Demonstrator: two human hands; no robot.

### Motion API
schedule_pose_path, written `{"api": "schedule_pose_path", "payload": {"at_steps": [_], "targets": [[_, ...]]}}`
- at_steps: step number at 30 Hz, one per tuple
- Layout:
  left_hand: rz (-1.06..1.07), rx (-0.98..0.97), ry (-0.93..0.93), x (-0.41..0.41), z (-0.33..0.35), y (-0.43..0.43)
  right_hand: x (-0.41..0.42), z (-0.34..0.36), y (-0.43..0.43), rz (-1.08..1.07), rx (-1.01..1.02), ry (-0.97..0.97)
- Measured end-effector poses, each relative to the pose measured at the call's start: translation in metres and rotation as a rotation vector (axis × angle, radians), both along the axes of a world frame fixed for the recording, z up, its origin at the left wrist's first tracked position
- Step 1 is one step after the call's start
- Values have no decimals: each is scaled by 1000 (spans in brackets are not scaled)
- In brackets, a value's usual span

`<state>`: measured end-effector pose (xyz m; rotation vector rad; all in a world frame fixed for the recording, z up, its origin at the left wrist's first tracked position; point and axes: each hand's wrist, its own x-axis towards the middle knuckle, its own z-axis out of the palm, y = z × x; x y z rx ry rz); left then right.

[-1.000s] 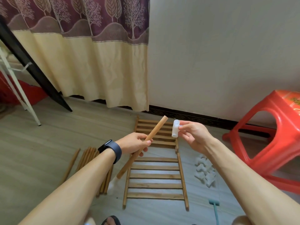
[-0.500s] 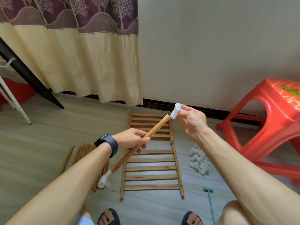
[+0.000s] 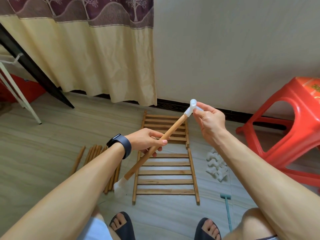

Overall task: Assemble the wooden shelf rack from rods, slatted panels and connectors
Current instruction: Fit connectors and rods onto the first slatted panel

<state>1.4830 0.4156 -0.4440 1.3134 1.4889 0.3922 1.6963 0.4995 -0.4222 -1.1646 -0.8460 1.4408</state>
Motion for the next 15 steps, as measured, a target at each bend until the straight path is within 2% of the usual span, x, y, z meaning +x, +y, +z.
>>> {"api": "schedule_pose_path", "payload": {"at_steps": [9, 15], "targets": [[-4, -26, -76, -1, 2, -1, -1, -9, 1, 23, 69, -154], [23, 2, -93, -1, 1, 0, -2, -6, -5, 61, 43, -95]]}}
